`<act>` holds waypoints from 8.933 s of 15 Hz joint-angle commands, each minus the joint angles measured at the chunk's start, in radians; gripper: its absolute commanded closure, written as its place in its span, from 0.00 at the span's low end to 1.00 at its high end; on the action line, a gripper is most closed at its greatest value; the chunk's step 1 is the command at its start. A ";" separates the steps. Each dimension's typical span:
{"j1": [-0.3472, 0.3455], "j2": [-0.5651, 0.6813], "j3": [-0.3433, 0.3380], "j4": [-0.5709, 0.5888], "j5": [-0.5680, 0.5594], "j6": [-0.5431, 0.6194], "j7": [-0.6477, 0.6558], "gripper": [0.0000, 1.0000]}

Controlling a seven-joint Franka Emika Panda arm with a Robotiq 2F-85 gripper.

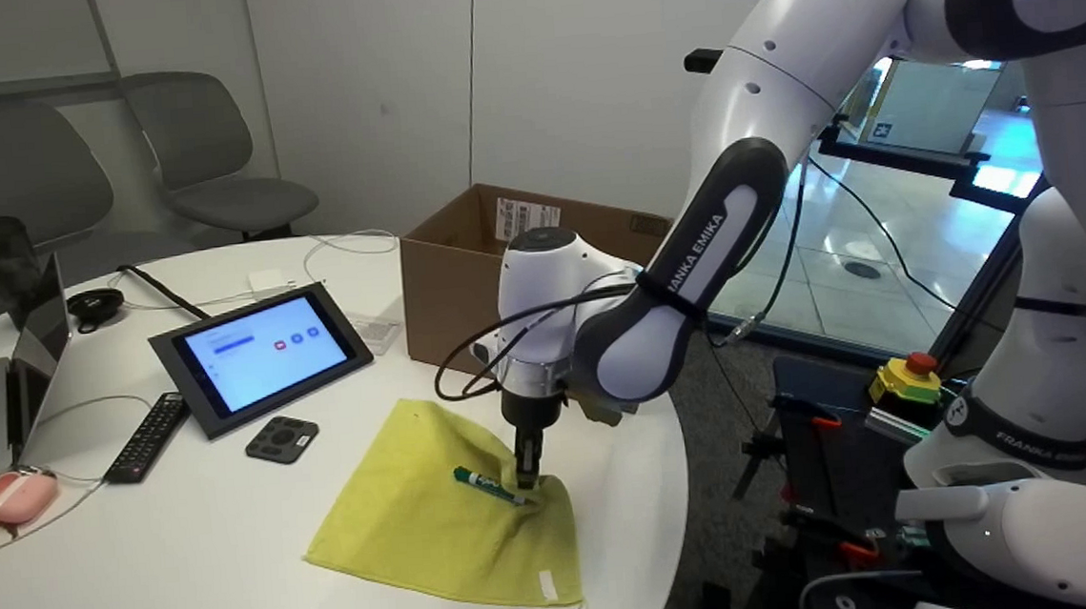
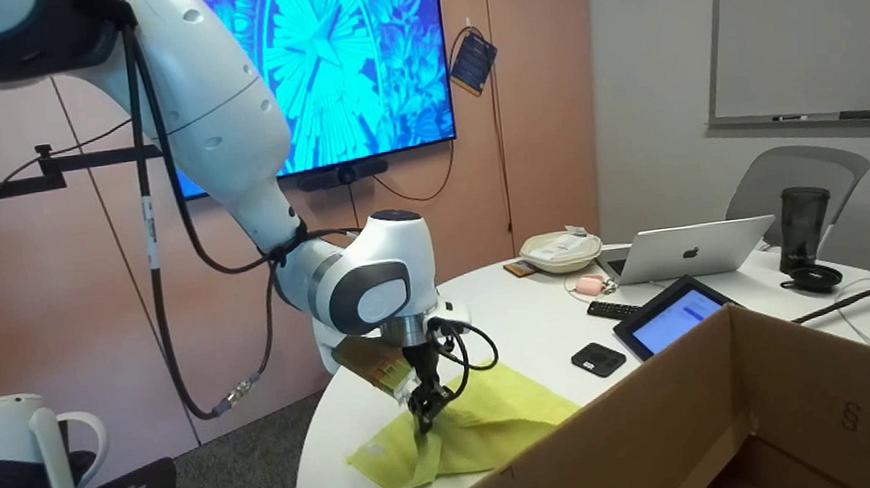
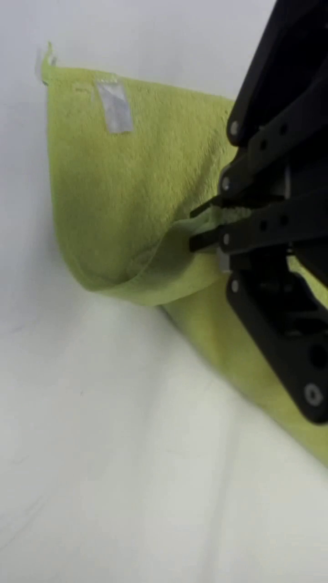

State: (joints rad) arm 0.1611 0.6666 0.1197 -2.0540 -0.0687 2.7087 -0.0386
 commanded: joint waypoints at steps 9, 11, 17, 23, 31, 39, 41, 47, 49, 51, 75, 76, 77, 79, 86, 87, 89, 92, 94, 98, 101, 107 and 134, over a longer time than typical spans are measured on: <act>0.328 0.045 -0.112 -0.005 -0.304 0.020 0.092 0.95; 0.352 0.052 -0.123 -0.001 -0.336 0.017 0.107 0.81; 0.331 0.025 -0.112 0.001 -0.335 0.017 0.104 0.31; 0.367 0.088 -0.216 0.169 -0.322 0.002 0.266 0.00; 0.320 0.264 -0.281 0.559 -0.271 -0.181 0.417 0.00; 0.211 0.475 -0.231 0.941 -0.163 -0.424 0.402 0.00; 0.181 0.534 -0.217 1.029 -0.135 -0.483 0.392 0.00; 0.113 0.690 -0.175 1.260 -0.082 -0.617 0.367 0.00; 0.095 0.730 -0.158 1.319 -0.074 -0.646 0.356 0.00; 0.084 0.768 -0.145 1.374 -0.072 -0.672 0.350 0.00; 0.095 0.817 -0.139 1.478 -0.064 -0.722 0.210 0.47; 0.097 0.817 -0.142 1.483 -0.066 -0.724 0.208 0.71; 0.098 0.819 -0.142 1.493 -0.067 -0.731 0.201 0.72; 0.101 0.822 -0.143 1.504 -0.069 -0.730 0.192 0.88; 0.109 0.817 -0.144 1.474 -0.070 -0.726 0.183 0.95; 0.109 0.817 -0.144 1.471 -0.070 -0.729 0.181 0.94; 0.112 0.819 -0.144 1.480 -0.072 -0.737 0.175 0.93; 0.115 0.818 -0.135 1.531 -0.069 -0.753 0.137 0.95; 0.111 0.774 -0.109 1.495 -0.071 -0.717 0.081 0.97; 0.133 0.742 -0.050 1.485 -0.065 -0.701 -0.026 0.98; 0.179 0.739 -0.013 1.468 -0.078 -0.686 -0.070 0.97; 0.308 0.748 -0.025 1.414 -0.101 -0.629 -0.004 0.97; 0.190 0.203 -0.051 0.603 -0.115 -0.395 -0.234 0.00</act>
State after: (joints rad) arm 0.3591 0.9955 0.0855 -1.2550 -0.1738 2.2363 -0.3325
